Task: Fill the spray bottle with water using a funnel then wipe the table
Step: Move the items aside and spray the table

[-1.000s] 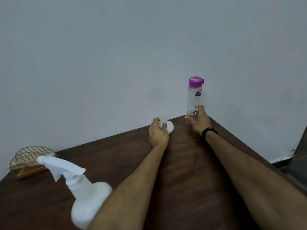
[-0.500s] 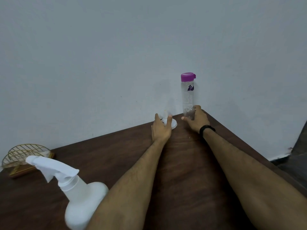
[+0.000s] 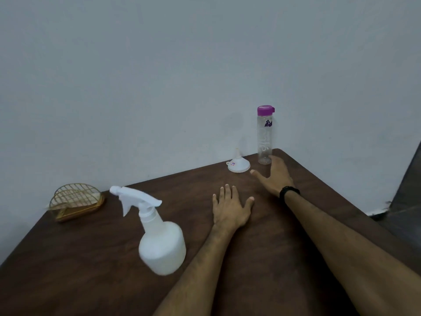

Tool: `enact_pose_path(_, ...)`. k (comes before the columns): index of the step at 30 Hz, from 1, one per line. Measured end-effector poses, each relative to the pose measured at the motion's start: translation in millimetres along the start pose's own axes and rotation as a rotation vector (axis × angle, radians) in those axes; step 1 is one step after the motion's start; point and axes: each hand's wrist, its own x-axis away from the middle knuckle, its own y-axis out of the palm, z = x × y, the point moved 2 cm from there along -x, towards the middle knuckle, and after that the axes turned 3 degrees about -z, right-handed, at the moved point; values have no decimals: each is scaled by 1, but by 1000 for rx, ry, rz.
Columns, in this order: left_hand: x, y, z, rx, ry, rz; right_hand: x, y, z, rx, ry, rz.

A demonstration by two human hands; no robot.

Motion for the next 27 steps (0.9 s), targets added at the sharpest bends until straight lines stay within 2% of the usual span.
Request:
enact_pose_path(5, 66, 2, -3, -30, 9, 8, 54, 18, -22, 331, -185, -301)
enact_pose_path(16, 207, -13, -53, -43, 163, -32, 145, 38, -67, 457, -258, -384)
enact_pose_path(19, 235, -22, -75, -16, 186, -44, 167, 47, -79, 505, -235, -444)
enact_pose_path(22, 257, -33, -94, 51, 154, 11, 185, 59, -91, 534, -250, -530)
enact_pose_path(24, 265, -42, -109, 117, 59, 128, 191, 63, -102, 363, -241, -598)
enact_pose_path(27, 267, -54, -130, 339, -129, 396, 197, 62, -131, -332, -128, -681)
